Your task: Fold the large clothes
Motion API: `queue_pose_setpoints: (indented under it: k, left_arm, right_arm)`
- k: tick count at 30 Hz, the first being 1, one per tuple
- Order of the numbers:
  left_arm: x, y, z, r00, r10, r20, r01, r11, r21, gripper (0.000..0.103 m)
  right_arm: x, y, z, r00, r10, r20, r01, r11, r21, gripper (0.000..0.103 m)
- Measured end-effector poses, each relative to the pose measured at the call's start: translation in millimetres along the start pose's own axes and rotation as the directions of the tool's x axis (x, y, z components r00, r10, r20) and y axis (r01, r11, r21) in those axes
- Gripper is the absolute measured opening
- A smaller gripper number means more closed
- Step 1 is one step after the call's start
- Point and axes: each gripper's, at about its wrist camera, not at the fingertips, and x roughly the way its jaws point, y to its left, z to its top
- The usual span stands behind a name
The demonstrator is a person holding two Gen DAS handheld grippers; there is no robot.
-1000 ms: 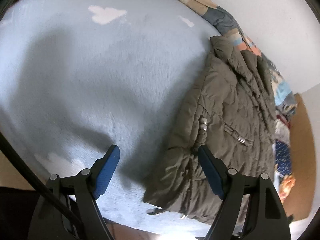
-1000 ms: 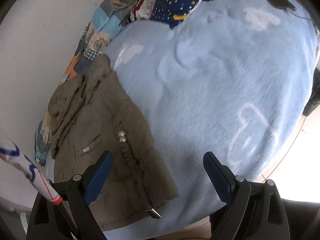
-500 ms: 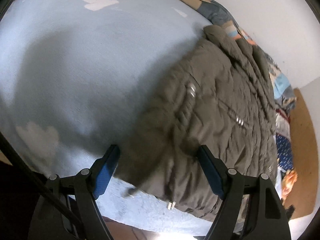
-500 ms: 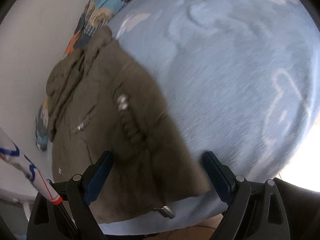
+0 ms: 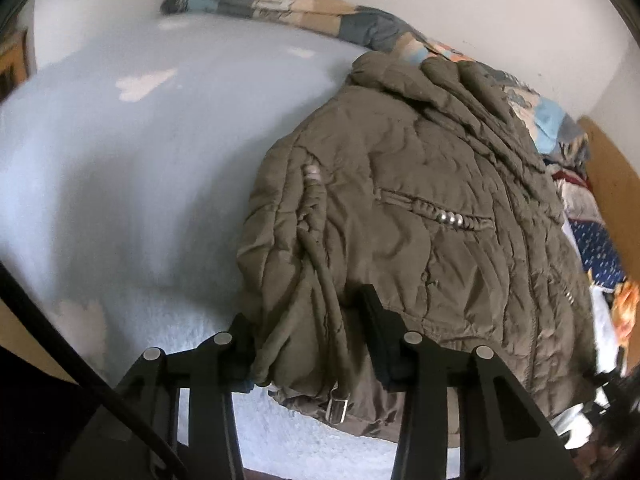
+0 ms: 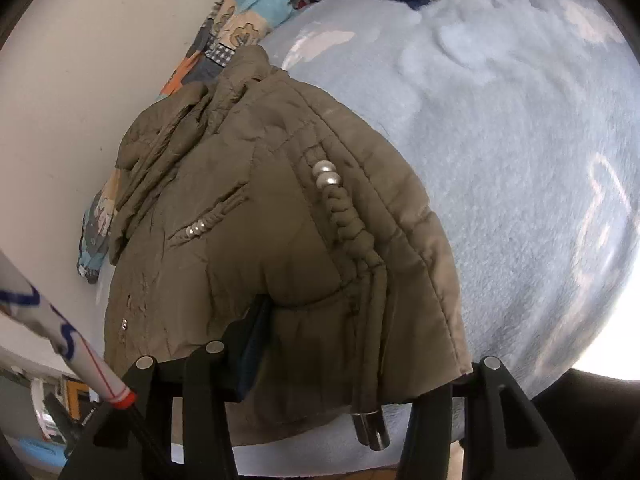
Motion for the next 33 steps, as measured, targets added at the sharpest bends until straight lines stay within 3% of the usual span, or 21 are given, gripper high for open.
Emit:
queue_pose_setpoints:
  k: [3, 5, 8, 10, 12, 14, 16, 21, 26, 33]
  left_arm:
    - [9, 5, -1, 1.000, 0.010, -0.022, -0.010, 1.000, -0.020, 0.046]
    - [12, 7, -2, 0.999, 0.024, -0.026, -0.024, 0.999, -0.027, 0.055]
    - [18, 3, -1, 0.999, 0.023, -0.031, -0.024, 0.999, -0.022, 0.069]
    - [18, -3, -2, 0.998, 0.051, -0.023, -0.051, 0.999, 0.016, 0.069]
    - [16, -10, -2, 0.999, 0.046, -0.012, -0.046, 0.997, 0.063, 0.052]
    - [11, -12, 0, 0.999, 0.037, 0.008, -0.038, 0.996, 0.078, 0.035]
    - [7, -14, 1, 0.999, 0.035, 0.024, -0.037, 0.995, 0.095, 0.029]
    - [-11, -21, 0, 0.995, 0.049, 0.089, -0.064, 0.983, 0.173, 0.026]
    - [-30, -29, 0, 0.985, 0.043, 0.168, -0.081, 0.970, 0.227, 0.024]
    - [-51, -31, 1, 0.975, 0.034, 0.221, -0.090, 0.964, 0.248, 0.024]
  right_arm:
    - [-4, 5, 1, 1.000, -0.007, 0.028, 0.008, 1.000, -0.025, 0.049]
    - [1, 1, 2, 1.000, -0.021, 0.007, 0.021, 1.000, -0.006, 0.050]
    - [10, -6, 3, 1.000, -0.026, -0.015, 0.026, 0.999, 0.034, 0.065]
    - [16, -5, 6, 1.000, -0.012, -0.025, 0.013, 0.999, 0.041, 0.069]
    - [15, -1, 6, 1.000, -0.001, -0.012, 0.002, 1.000, 0.016, 0.061]
    - [10, 1, 6, 1.000, 0.009, -0.003, -0.009, 1.000, -0.002, 0.040]
    - [3, 3, 5, 1.000, 0.021, 0.011, -0.021, 1.000, -0.020, 0.032]
    - [-15, 23, 3, 0.998, 0.009, 0.070, 0.000, 0.991, -0.131, 0.023]
    - [-34, 29, 6, 0.993, 0.050, 0.104, -0.034, 0.987, -0.157, 0.019]
    - [-57, 37, 3, 0.988, 0.079, 0.133, -0.053, 0.981, -0.187, 0.016]
